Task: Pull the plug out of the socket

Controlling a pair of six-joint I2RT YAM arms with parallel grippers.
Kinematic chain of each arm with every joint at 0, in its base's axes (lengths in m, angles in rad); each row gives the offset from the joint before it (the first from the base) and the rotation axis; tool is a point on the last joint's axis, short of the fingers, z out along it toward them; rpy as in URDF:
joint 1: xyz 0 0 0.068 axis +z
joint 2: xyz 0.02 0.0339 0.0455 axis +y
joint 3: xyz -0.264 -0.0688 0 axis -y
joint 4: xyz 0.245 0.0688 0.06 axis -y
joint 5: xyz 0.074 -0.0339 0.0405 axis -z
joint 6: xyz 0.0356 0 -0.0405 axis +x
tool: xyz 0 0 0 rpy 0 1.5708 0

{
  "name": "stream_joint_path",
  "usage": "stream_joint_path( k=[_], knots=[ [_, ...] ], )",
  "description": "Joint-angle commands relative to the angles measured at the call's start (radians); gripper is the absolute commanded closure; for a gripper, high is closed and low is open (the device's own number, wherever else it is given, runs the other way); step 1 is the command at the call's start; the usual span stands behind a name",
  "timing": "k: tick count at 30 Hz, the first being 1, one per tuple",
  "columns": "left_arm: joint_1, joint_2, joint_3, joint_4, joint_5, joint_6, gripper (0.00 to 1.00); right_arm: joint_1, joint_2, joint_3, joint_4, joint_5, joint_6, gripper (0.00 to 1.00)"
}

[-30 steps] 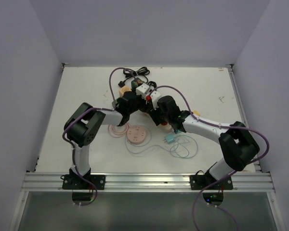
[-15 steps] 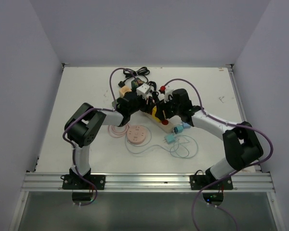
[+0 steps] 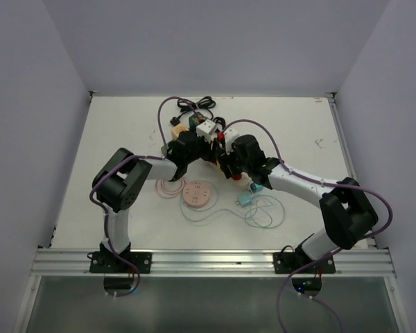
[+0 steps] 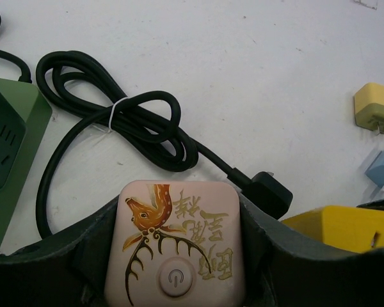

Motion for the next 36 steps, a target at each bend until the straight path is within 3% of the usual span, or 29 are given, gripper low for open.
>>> stream_joint_path(
  k=[1, 4, 8, 12, 15, 21, 26, 31, 36],
  knots=[
    [0.004, 0.014, -0.003, -0.096, -0.081, -0.021, 1.00, -0.142, -0.095, 0.024, 0.142, -0.167, 0.202, 0.71],
    [0.004, 0.012, -0.010, -0.087, -0.082, -0.018, 1.00, -0.260, -0.069, 0.036, 0.149, -0.334, 0.329, 0.71],
    [0.004, 0.012, -0.008, -0.086, -0.079, -0.018, 1.00, -0.290, -0.043, 0.059, 0.118, -0.372, 0.321, 0.71],
    [0.004, 0.015, 0.004, -0.095, -0.077, -0.015, 1.00, -0.190, -0.057, 0.060, 0.080, -0.272, 0.163, 0.69],
    [0.004, 0.018, 0.015, -0.106, -0.077, -0.014, 1.00, -0.066, -0.103, 0.012, 0.118, -0.093, 0.010, 0.68],
    [0.004, 0.020, 0.027, -0.116, -0.070, -0.024, 1.00, 0.011, -0.117, -0.042, 0.178, 0.015, -0.062, 0.68],
    [0.004, 0.012, 0.026, -0.125, -0.064, -0.029, 1.00, -0.003, -0.123, -0.039, 0.170, 0.020, -0.020, 0.65],
    [0.004, 0.000, 0.030, -0.138, -0.065, -0.026, 1.00, -0.142, -0.179, -0.081, 0.153, -0.035, 0.076, 0.63],
    [0.005, 0.000, 0.040, -0.142, -0.058, -0.032, 1.00, -0.383, -0.172, -0.125, 0.162, -0.163, 0.334, 0.56]
  ],
)
